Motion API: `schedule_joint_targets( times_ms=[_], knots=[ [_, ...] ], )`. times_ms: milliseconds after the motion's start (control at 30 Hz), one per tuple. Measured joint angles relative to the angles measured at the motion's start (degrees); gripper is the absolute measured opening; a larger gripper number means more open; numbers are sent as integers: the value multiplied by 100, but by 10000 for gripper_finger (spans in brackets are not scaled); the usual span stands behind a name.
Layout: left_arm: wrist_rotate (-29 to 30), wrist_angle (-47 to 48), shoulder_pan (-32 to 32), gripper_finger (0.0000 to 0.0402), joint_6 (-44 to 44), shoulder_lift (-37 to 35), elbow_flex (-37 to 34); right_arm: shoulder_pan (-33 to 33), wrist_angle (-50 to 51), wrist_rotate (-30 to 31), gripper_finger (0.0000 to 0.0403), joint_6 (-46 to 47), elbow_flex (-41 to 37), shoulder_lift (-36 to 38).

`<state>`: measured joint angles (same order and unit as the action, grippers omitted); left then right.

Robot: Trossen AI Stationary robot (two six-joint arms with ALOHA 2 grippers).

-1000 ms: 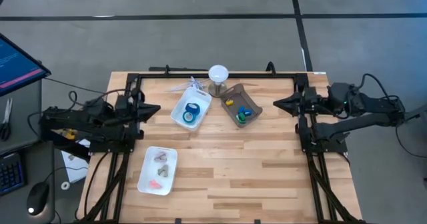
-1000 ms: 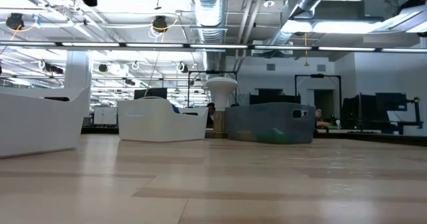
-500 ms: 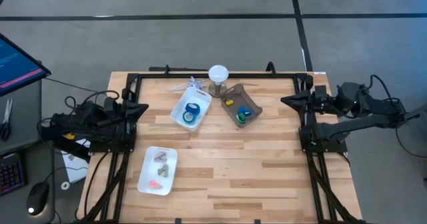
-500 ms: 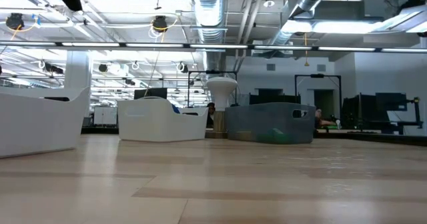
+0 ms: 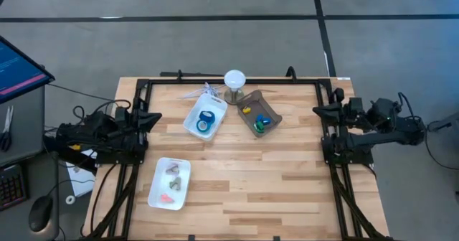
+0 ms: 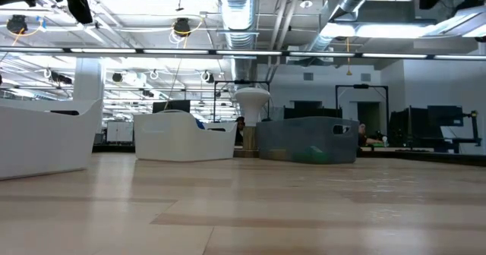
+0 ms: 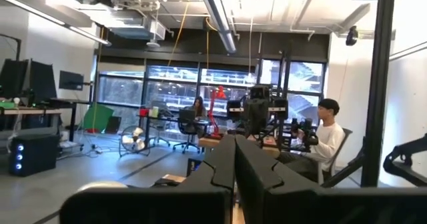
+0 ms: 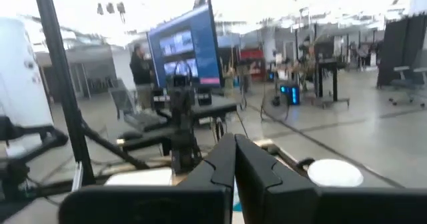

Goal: Pick and place Stapler, Stapler remover, tape
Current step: Return to Home Position

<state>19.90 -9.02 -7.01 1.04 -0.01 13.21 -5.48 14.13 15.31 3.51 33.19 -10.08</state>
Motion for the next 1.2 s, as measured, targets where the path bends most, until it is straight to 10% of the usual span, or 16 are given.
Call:
schedule_joint_targets(
  times_ms=[200, 1200],
  knots=[
    [0, 7, 0, 1, -143, 0, 2, -1, -70, 2, 0, 92, -532, 979],
    [-24, 1601, 0, 1, -133, 4, 9, -7, -1066, -485, 0, 21, -2674, 987]
  ],
)
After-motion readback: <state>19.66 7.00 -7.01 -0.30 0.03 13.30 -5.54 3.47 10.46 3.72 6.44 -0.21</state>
